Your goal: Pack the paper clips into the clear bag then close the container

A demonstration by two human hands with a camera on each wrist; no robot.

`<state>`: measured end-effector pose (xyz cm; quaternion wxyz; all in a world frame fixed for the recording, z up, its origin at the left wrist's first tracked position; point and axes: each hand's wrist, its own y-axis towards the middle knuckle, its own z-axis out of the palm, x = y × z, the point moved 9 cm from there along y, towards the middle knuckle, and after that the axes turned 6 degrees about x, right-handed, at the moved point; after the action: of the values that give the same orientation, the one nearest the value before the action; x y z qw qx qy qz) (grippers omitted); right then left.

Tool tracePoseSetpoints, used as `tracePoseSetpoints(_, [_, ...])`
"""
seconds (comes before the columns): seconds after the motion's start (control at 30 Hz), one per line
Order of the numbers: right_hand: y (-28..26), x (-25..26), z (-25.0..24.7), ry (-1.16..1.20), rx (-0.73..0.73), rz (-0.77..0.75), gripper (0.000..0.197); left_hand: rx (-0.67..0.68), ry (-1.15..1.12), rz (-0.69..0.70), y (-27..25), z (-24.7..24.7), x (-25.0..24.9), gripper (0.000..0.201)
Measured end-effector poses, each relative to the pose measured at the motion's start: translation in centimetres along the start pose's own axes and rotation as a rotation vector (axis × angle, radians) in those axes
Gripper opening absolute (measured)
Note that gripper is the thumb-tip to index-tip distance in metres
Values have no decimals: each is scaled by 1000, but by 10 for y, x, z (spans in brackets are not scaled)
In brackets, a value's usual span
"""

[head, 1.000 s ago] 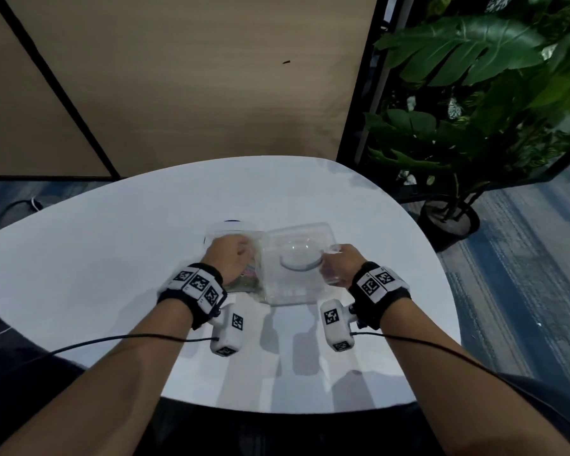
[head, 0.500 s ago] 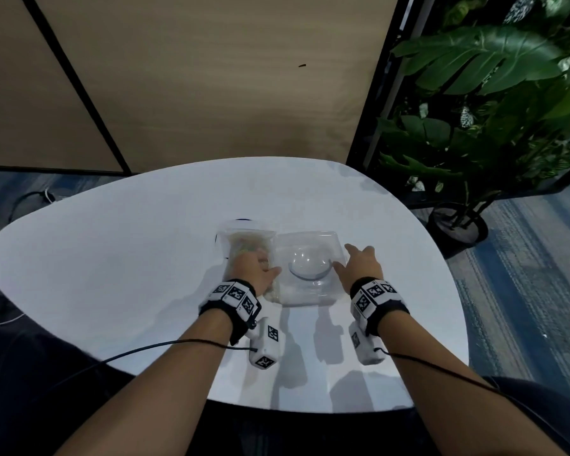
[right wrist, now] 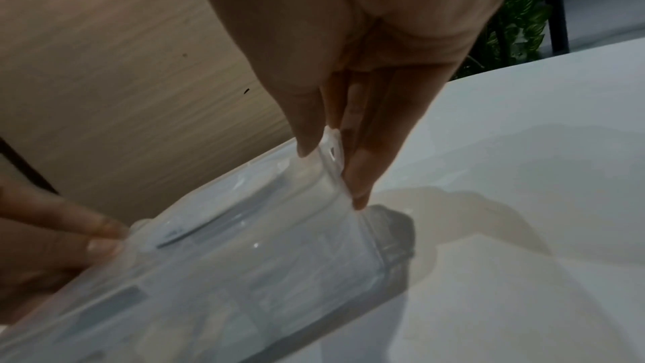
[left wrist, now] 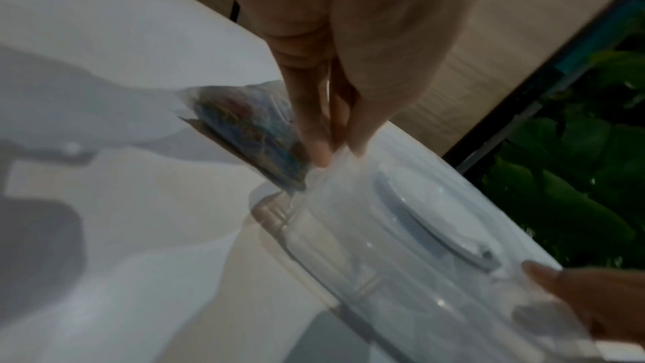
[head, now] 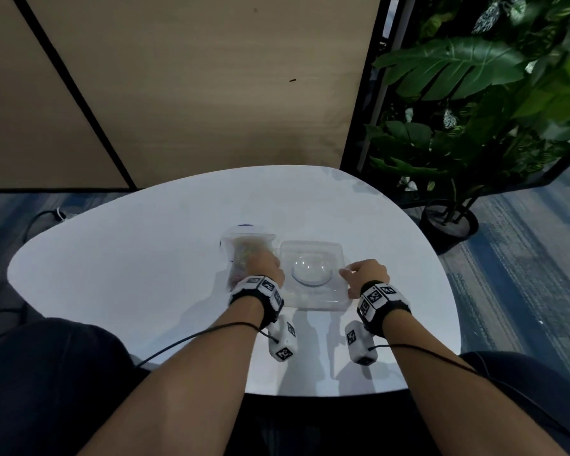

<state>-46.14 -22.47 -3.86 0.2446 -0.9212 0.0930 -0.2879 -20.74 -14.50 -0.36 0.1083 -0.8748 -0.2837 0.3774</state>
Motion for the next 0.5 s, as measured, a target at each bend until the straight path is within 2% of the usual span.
tracePoseSetpoints(0.13, [-19,9,-3,-152,-14,-54,32,-85,34,66,-20,-2,-8,32])
tracePoseSetpoints(0.23, [-20,15,1,-282,-22,-126,31,-77,47,67,-21,-3,-5,30])
tracePoseSetpoints(0.3, [-9,21,-1,-305,-10,-145,31,-34,84,62,-14,-2,-8,23])
tracePoseSetpoints(0.37, [4,25,-4,-361,33,-133,31,41,144,64,-4,-1,-12,8])
tracePoseSetpoints(0.43, [20,35,-10,-461,74,-85,28,121,215,40,18,5,-8,10])
tracePoseSetpoints(0.5, [33,63,-17,-566,123,-109,33,223,264,20,34,7,-9,8])
